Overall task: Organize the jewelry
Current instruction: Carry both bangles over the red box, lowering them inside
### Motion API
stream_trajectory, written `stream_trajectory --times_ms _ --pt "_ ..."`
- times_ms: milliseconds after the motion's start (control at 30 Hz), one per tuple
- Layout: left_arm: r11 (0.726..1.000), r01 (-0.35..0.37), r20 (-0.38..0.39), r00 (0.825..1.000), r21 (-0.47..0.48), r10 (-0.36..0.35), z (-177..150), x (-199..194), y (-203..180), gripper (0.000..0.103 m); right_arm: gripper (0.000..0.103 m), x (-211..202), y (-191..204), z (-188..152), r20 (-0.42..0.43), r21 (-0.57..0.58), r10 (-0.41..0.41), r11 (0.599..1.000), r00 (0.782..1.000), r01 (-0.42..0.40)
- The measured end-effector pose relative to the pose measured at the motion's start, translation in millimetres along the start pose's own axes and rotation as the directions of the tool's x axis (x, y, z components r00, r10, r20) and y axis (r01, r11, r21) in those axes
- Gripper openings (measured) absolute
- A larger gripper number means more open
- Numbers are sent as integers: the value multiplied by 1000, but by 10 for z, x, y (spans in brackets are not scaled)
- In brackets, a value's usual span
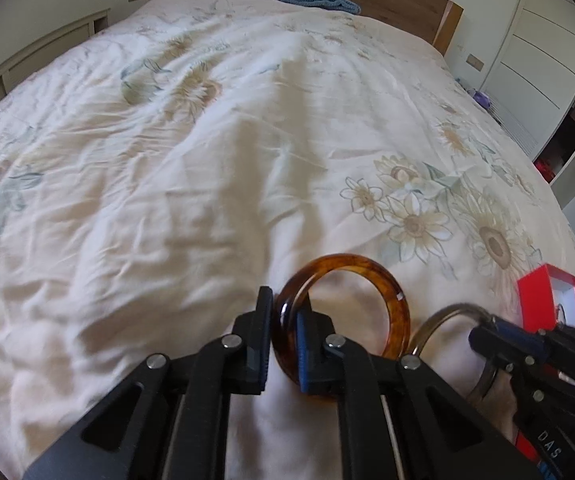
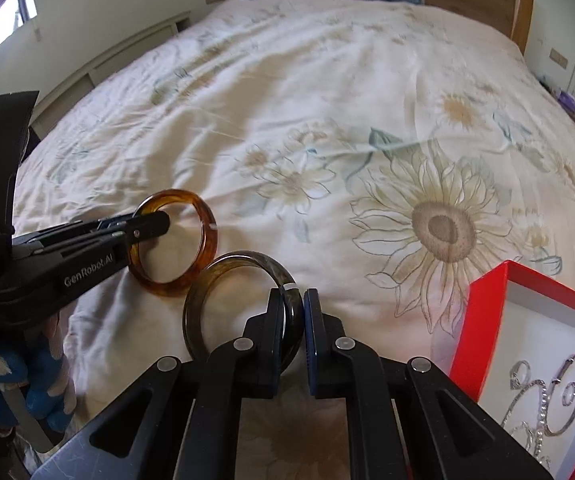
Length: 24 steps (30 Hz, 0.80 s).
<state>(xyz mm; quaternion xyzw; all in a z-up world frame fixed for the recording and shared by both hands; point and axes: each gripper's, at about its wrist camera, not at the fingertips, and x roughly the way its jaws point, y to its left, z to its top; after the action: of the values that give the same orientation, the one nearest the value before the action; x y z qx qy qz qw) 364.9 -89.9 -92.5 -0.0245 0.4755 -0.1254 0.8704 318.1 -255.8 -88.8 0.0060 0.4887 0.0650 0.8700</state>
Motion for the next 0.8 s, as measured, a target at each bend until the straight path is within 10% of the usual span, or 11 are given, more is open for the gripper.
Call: stream_trajectory --times_ms 800 --pt "991 -72 86 994 112 62 -852 -1755 -360 10 10 -1770 253 -762 181 44 -34 999 983 26"
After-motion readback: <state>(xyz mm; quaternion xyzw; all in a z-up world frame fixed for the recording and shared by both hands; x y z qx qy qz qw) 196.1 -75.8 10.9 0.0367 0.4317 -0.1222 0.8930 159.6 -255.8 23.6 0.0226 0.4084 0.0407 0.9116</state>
